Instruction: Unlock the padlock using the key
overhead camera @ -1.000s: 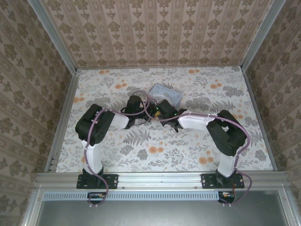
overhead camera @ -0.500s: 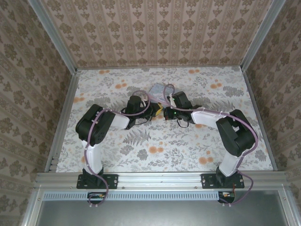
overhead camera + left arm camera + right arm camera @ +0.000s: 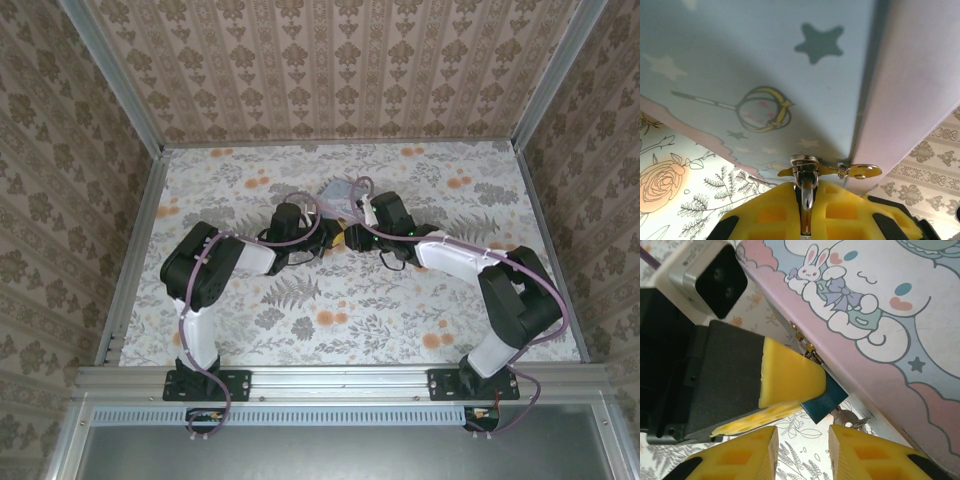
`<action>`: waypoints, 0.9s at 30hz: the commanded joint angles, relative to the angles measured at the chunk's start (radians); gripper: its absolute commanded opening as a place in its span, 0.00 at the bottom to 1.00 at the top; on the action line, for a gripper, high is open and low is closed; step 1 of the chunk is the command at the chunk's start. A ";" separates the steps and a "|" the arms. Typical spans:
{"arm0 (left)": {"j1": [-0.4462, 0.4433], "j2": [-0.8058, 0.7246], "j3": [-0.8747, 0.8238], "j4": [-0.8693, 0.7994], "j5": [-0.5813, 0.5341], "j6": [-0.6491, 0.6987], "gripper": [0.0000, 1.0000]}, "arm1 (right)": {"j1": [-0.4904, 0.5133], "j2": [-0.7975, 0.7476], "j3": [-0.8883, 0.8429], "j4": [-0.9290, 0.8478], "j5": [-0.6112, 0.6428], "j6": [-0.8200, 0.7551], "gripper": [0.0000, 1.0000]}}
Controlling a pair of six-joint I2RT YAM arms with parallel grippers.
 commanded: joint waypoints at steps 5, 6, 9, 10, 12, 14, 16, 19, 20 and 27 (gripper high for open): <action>-0.013 -0.040 0.004 -0.044 0.077 0.001 0.00 | 0.074 0.010 0.085 -0.095 0.212 -0.203 0.35; -0.013 -0.040 0.006 -0.045 0.077 0.002 0.00 | 0.088 0.018 0.092 -0.104 0.245 -0.226 0.35; -0.013 -0.043 0.006 -0.049 0.076 0.004 0.00 | 0.121 0.036 0.104 -0.113 0.337 -0.285 0.35; -0.013 -0.043 0.006 -0.049 0.076 0.005 0.00 | 0.130 0.041 0.106 -0.115 0.360 -0.303 0.35; -0.013 -0.043 0.004 -0.049 0.076 0.005 0.00 | 0.141 0.051 0.111 -0.122 0.395 -0.327 0.35; -0.011 -0.044 0.002 -0.050 0.075 0.007 0.00 | 0.148 0.053 0.109 -0.124 0.407 -0.340 0.34; -0.008 -0.044 0.001 -0.050 0.077 0.007 0.00 | 0.155 0.048 0.099 -0.121 0.409 -0.345 0.32; -0.004 -0.047 -0.003 -0.051 0.077 0.008 0.00 | 0.165 0.028 0.072 -0.111 0.407 -0.347 0.32; -0.003 -0.048 -0.002 -0.052 0.075 0.008 0.00 | 0.167 0.021 0.062 -0.109 0.405 -0.346 0.31; 0.001 -0.046 0.000 -0.058 0.077 0.014 0.00 | 0.177 -0.033 -0.008 -0.086 0.384 -0.331 0.27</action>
